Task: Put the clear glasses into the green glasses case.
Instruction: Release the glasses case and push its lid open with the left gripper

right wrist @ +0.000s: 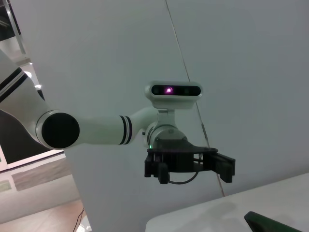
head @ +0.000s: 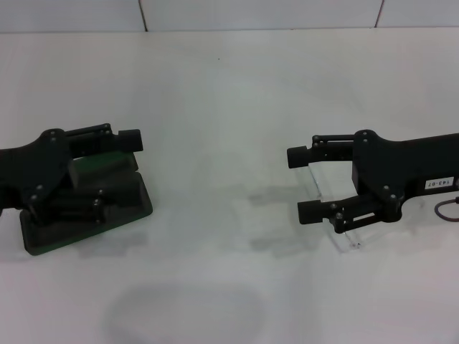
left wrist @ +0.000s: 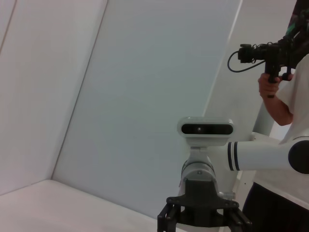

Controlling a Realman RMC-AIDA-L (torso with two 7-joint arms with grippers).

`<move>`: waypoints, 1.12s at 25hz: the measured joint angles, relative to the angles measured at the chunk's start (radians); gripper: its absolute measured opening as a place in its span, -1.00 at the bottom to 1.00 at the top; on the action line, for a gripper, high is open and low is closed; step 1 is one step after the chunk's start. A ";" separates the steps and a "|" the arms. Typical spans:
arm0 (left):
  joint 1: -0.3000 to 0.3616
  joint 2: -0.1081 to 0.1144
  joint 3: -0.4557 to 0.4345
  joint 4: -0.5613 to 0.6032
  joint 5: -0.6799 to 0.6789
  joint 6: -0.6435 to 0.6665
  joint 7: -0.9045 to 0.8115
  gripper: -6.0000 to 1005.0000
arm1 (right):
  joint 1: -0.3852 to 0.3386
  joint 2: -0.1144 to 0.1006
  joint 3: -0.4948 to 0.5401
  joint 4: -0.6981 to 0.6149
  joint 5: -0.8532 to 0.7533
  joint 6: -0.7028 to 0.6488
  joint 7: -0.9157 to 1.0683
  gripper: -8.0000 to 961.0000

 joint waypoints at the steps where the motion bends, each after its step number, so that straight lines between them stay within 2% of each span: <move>1: -0.002 0.000 0.000 -0.002 0.000 0.000 0.000 0.72 | 0.000 0.001 0.001 0.000 0.001 0.000 -0.002 0.78; 16: -0.002 -0.008 0.004 -0.002 0.009 0.000 0.000 0.71 | -0.015 0.008 0.007 -0.002 0.018 0.006 -0.015 0.78; 21: -0.007 -0.008 -0.015 0.062 0.009 -0.012 -0.046 0.71 | -0.034 0.000 0.051 -0.004 0.013 0.061 -0.033 0.78; 22: -0.008 -0.009 -0.025 0.099 0.012 -0.023 -0.079 0.71 | -0.055 -0.014 0.101 -0.006 0.009 0.090 -0.035 0.78; 23: -0.015 -0.013 -0.046 0.265 0.052 -0.079 -0.210 0.71 | -0.063 -0.020 0.120 -0.007 0.009 0.096 -0.035 0.78; 24: -0.016 -0.015 -0.046 0.299 0.067 -0.095 -0.244 0.71 | -0.075 -0.026 0.150 -0.008 0.008 0.102 -0.037 0.78; 25: -0.018 -0.018 -0.045 0.389 0.107 -0.127 -0.314 0.71 | -0.089 -0.031 0.188 -0.008 0.008 0.104 -0.040 0.78; 26: -0.018 -0.018 -0.045 0.389 0.107 -0.127 -0.314 0.71 | -0.106 -0.035 0.234 -0.010 0.005 0.105 -0.043 0.78; 27: -0.024 -0.030 -0.044 0.566 0.223 -0.171 -0.430 0.71 | -0.112 -0.036 0.251 -0.012 0.003 0.105 -0.044 0.78; 28: -0.026 -0.035 -0.044 0.624 0.272 -0.178 -0.459 0.71 | -0.118 -0.036 0.265 -0.013 0.000 0.105 -0.045 0.78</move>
